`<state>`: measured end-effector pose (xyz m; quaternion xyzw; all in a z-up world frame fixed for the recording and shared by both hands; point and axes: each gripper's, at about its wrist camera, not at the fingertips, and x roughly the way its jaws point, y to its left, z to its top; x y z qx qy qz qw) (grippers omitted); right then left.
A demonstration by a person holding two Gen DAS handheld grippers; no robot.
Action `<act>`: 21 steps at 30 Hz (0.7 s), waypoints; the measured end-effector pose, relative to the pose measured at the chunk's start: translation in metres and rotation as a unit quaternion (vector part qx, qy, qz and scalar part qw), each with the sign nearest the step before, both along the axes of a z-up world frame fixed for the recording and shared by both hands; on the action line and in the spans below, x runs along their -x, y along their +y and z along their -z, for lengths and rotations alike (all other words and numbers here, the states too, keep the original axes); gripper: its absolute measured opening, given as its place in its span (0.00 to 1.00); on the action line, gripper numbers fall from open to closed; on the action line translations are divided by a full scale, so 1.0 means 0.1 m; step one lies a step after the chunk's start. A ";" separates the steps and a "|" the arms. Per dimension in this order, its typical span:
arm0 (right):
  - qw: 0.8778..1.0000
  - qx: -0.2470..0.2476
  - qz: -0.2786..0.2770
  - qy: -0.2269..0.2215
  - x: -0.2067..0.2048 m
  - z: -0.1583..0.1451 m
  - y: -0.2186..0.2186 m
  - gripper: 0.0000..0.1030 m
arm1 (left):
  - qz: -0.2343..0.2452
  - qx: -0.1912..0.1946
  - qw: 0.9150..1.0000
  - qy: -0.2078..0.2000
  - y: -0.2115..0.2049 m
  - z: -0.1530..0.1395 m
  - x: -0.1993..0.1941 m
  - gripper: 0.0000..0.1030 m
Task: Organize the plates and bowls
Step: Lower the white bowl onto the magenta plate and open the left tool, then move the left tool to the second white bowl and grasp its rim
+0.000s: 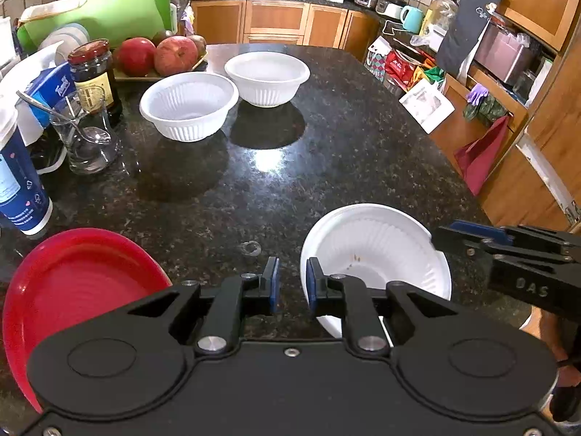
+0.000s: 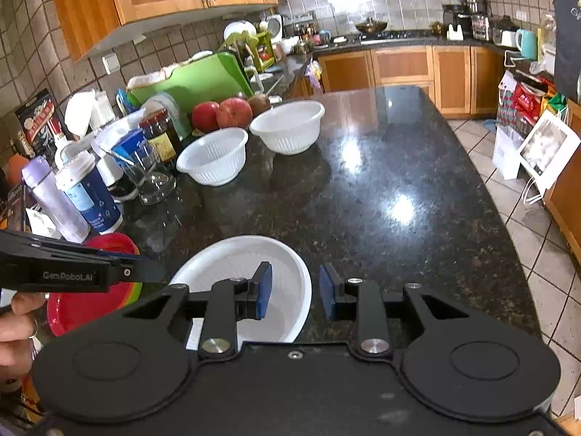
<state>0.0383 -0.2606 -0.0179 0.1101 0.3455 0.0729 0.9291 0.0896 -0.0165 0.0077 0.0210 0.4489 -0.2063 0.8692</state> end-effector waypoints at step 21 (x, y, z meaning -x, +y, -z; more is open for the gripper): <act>0.997 0.039 0.052 -0.049 -0.11 -0.52 -0.80 0.31 | -0.061 -0.002 0.997 -0.042 0.04 -0.30 -0.35 0.23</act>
